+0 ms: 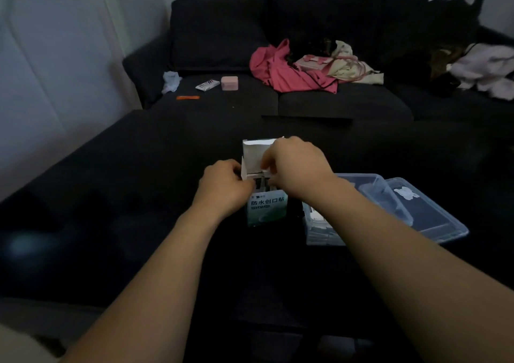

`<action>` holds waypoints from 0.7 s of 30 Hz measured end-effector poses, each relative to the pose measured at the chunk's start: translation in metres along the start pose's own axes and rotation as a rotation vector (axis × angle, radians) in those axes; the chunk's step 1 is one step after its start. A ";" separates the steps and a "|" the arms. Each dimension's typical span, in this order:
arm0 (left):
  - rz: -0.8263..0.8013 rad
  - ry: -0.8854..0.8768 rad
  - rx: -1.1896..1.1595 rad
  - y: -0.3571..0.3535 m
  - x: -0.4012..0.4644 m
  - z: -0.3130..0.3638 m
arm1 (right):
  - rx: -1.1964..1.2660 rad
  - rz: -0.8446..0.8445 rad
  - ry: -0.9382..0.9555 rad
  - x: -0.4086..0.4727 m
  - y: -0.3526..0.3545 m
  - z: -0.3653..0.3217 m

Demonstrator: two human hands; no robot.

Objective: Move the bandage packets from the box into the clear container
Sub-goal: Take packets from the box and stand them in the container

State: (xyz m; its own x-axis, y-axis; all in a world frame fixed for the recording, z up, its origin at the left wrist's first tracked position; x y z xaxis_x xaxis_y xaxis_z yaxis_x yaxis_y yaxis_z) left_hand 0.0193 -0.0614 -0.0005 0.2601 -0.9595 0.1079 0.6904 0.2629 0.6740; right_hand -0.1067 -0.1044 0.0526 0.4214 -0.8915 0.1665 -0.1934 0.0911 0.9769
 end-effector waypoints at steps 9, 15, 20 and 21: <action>-0.069 0.014 -0.058 -0.007 -0.002 0.006 | -0.023 -0.044 0.038 0.001 -0.009 0.001; -0.063 0.013 -0.120 -0.009 -0.003 0.006 | 0.017 -0.080 0.059 -0.002 -0.016 0.003; -0.078 0.022 -0.142 -0.009 -0.005 0.008 | -0.012 -0.094 0.075 -0.002 -0.017 0.000; -0.086 0.026 -0.142 -0.009 -0.005 0.009 | -0.024 -0.108 0.081 -0.001 -0.018 0.000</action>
State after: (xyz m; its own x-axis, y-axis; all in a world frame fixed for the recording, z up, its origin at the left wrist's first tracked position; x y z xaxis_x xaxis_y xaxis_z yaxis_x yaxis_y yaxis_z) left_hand 0.0055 -0.0600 -0.0008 0.2118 -0.9767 0.0336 0.7990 0.1928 0.5696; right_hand -0.1037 -0.1046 0.0349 0.5087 -0.8581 0.0700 -0.1220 0.0086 0.9925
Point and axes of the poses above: each hand's wrist, its own x-axis towards the middle knuckle, its own y-axis out of the back of the hand, z = x × y, the point moved 7 cm from there along x, towards the middle knuckle, and after that the axes turned 10 degrees about -y, right-handed, at the moved point
